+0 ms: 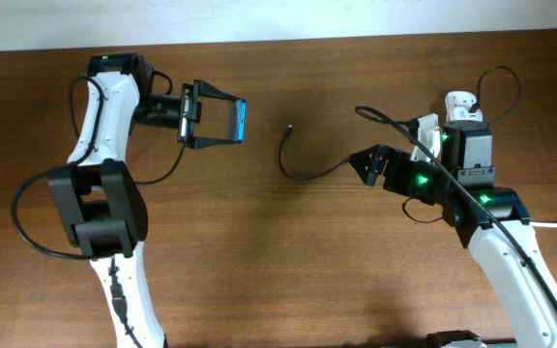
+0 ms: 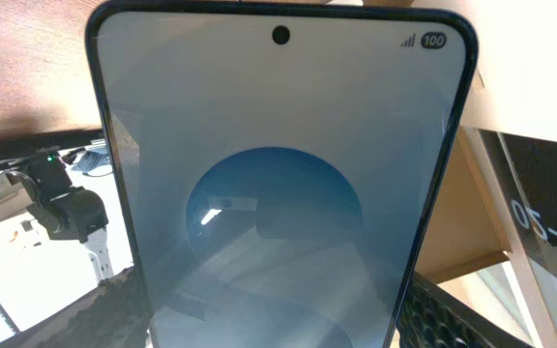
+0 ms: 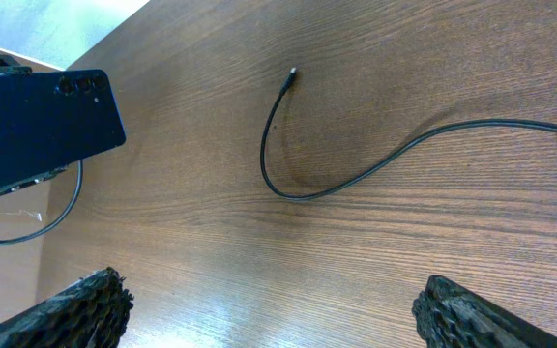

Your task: Plug charger to phone and switch on socket

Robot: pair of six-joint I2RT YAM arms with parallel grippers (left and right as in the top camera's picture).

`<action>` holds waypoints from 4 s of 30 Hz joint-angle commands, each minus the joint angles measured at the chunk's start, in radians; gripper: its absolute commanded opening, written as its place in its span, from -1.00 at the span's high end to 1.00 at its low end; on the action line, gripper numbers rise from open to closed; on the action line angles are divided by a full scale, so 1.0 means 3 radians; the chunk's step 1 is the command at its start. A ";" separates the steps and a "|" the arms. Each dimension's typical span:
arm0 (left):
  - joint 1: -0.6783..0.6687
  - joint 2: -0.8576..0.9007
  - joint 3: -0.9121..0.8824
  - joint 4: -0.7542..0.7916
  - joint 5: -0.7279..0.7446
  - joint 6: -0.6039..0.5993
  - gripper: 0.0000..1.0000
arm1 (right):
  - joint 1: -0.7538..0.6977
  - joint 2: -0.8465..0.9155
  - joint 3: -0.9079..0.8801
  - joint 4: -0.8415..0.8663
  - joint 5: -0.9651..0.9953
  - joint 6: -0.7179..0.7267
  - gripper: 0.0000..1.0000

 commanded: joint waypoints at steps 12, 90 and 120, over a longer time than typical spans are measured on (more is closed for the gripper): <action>0.0029 -0.0127 0.0065 -0.0017 0.0158 -0.0155 1.00 | -0.0022 0.0018 0.0065 -0.0001 0.0028 0.0017 -0.96; 0.0025 -0.0127 0.0065 -0.0017 -0.0130 -0.0155 1.00 | -0.0022 0.0261 0.0064 0.0001 -0.0099 0.0106 -0.97; -0.0188 -0.0127 0.0065 0.0036 -0.1253 -0.0258 1.00 | 0.0492 0.0275 0.0066 0.0581 -0.0362 0.0454 -0.85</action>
